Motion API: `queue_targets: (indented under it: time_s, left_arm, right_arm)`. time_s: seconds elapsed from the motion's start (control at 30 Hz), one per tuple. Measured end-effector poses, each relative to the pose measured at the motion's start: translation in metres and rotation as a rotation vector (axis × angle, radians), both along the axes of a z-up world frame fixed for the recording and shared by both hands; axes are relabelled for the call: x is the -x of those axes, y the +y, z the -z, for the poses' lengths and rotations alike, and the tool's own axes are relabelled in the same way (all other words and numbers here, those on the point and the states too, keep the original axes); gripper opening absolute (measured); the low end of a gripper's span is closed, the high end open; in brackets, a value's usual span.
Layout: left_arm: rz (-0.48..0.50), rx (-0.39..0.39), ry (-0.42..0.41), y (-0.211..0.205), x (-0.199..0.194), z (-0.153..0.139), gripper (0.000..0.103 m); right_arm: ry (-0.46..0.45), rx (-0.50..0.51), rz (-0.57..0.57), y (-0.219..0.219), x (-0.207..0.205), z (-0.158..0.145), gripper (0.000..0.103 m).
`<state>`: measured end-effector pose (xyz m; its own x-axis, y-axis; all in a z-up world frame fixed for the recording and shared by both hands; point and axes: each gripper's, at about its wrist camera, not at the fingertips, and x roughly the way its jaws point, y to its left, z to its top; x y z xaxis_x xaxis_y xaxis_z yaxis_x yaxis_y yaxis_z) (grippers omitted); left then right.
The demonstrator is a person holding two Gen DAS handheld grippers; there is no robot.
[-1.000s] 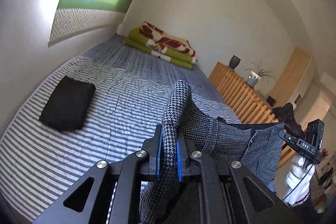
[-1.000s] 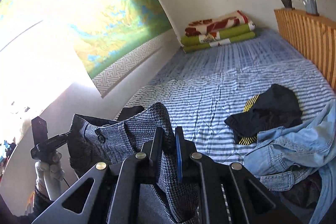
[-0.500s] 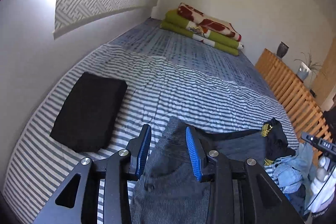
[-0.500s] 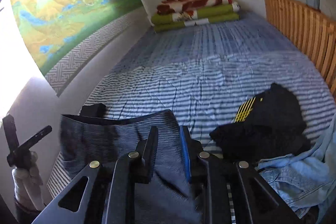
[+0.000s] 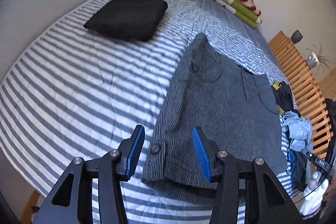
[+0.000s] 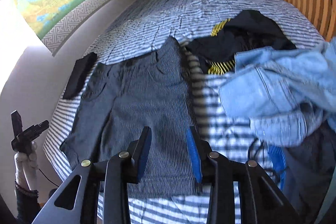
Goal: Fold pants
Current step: 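Lower the shorts flat onto the bed and open both tools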
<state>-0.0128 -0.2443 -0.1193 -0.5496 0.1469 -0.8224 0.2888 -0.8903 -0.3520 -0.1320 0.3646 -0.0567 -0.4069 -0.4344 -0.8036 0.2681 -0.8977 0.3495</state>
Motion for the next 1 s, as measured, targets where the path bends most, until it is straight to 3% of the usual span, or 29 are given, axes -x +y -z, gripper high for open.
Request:
queue_targets:
  time_s: [0.13,0.27,0.3,0.33,0.37,0.47,0.57,0.67,0.73,0.8,0.83,0.87,0.93,1.0]
  left_arm:
    - [0.026,0.013,-0.059,0.015,-0.007,0.032,0.061]
    - [0.017,0.066,-0.113,0.028,-0.003,0.048,0.059]
    - [0.013,0.065,-0.112,0.027,-0.003,0.050,0.054]
    - [0.007,0.070,-0.118,0.027,-0.005,0.053,0.040]
    - [0.000,0.071,-0.122,0.025,-0.006,0.055,0.034]
    - [-0.016,0.058,-0.104,0.019,-0.013,0.054,0.026]
    - [-0.030,0.028,-0.078,0.013,-0.021,0.046,0.024]
    - [-0.068,0.089,-0.017,0.009,-0.031,0.032,0.023]
    - [-0.061,0.162,-0.086,0.010,-0.025,0.044,0.023]
    - [-0.024,0.094,-0.100,0.011,-0.023,0.049,0.028]
    - [-0.034,0.087,-0.107,0.011,-0.024,0.046,0.040]
    - [-0.054,0.096,-0.093,0.011,-0.028,0.040,0.048]
    - [-0.076,0.114,-0.026,0.017,-0.037,0.022,0.048]
    - [-0.034,0.110,0.031,0.034,-0.042,0.002,0.047]
  right_arm:
    - [-0.022,-0.031,0.006,0.010,-0.032,0.024,0.032]
    - [-0.046,-0.026,0.032,0.020,-0.046,0.035,0.032]
    - [-0.050,-0.023,0.038,0.022,-0.047,0.036,0.032]
    - [-0.052,-0.021,0.042,0.023,-0.047,0.037,0.033]
    - [-0.056,-0.018,0.046,0.024,-0.048,0.038,0.033]
    - [-0.067,-0.015,0.041,0.022,-0.048,0.040,0.034]
    - [-0.071,-0.026,0.031,0.019,-0.048,0.042,0.034]
    - [-0.073,-0.030,0.019,0.016,-0.047,0.043,0.034]
    - [-0.074,-0.041,0.018,0.015,-0.045,0.047,0.037]
    - [-0.090,-0.055,0.029,0.016,-0.039,0.054,0.038]
    - [-0.098,-0.052,0.031,0.017,-0.037,0.056,0.038]
    - [-0.104,-0.052,0.033,0.017,-0.035,0.059,0.038]
    - [-0.104,-0.060,0.048,0.020,-0.031,0.063,0.038]
    - [-0.118,-0.048,0.069,0.024,-0.023,0.067,0.038]
